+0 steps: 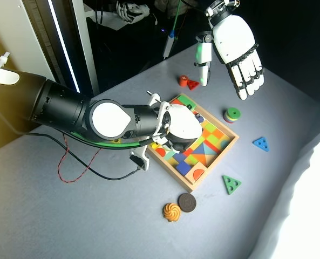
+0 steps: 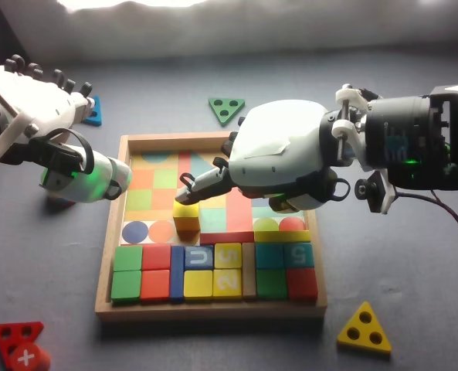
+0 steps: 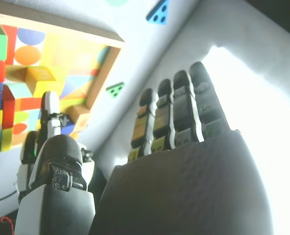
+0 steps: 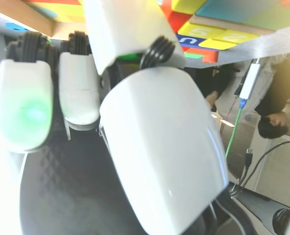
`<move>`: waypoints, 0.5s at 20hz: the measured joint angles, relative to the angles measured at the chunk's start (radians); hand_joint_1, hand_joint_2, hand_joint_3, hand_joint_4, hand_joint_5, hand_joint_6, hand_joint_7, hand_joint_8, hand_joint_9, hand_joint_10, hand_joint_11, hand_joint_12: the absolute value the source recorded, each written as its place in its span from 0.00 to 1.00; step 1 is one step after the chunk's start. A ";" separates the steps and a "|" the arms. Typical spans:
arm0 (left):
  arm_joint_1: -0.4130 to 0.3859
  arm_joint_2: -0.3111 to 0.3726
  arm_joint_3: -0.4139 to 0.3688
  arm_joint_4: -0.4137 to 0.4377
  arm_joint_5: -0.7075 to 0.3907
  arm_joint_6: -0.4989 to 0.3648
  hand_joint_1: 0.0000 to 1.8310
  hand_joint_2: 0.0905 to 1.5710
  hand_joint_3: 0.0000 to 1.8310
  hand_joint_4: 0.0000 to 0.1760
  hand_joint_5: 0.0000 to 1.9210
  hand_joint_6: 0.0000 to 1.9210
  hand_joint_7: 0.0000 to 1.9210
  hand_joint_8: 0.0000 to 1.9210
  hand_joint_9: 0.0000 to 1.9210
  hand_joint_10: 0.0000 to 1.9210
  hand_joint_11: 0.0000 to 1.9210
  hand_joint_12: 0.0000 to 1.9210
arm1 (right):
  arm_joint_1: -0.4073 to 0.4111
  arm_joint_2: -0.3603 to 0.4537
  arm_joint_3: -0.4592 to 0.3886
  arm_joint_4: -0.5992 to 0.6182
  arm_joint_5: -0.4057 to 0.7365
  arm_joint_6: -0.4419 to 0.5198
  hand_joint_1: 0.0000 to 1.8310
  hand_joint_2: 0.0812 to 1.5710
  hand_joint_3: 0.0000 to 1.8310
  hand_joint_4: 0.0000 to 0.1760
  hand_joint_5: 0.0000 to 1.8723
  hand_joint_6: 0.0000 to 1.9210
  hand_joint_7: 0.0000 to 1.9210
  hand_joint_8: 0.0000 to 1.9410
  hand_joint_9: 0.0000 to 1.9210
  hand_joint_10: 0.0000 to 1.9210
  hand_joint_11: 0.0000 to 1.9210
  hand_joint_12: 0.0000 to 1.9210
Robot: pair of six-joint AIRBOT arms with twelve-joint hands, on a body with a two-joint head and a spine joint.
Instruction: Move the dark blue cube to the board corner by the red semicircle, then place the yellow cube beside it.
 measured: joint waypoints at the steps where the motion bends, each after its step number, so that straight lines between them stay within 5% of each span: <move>1: 0.000 0.000 0.000 0.000 0.000 0.000 0.00 0.79 0.00 0.00 0.04 0.00 0.04 0.00 0.04 0.00 0.00 0.12 | -0.004 0.000 0.000 0.005 0.002 -0.003 0.93 0.82 0.00 0.00 0.17 0.00 0.72 1.00 0.81 1.00 0.86 1.00; 10: 0.000 0.000 0.000 0.001 0.001 0.000 0.00 0.79 0.00 0.00 0.05 0.00 0.05 0.00 0.04 0.00 0.00 0.13 | -0.015 0.000 0.001 0.002 0.003 -0.024 0.94 0.82 0.00 0.00 0.19 0.01 0.72 1.00 0.82 1.00 0.86 1.00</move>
